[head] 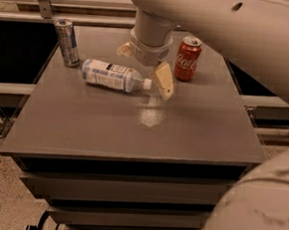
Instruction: Place blue plastic bottle upright
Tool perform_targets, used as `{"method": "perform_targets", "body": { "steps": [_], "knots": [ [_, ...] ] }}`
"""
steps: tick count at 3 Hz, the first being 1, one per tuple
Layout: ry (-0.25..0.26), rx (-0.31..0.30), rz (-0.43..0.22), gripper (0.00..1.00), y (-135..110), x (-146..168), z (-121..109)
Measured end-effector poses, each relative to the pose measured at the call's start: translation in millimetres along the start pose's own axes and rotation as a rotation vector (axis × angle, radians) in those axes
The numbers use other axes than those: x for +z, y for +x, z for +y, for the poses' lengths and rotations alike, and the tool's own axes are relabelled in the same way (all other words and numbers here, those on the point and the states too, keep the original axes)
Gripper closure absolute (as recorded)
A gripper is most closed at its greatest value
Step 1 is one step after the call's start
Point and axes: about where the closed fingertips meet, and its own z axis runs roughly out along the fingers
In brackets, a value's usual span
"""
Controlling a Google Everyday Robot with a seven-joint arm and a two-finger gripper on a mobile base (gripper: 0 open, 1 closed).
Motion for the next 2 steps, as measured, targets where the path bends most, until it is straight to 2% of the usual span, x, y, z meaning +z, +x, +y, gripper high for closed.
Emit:
{"method": "perform_targets", "body": {
  "steps": [1, 2],
  "knots": [
    [0.001, -0.038, -0.001, 0.00, -0.9, -1.5, -2.1],
    [0.000, -0.046, -0.001, 0.00, -1.1, -1.8, -2.1]
  ]
}}
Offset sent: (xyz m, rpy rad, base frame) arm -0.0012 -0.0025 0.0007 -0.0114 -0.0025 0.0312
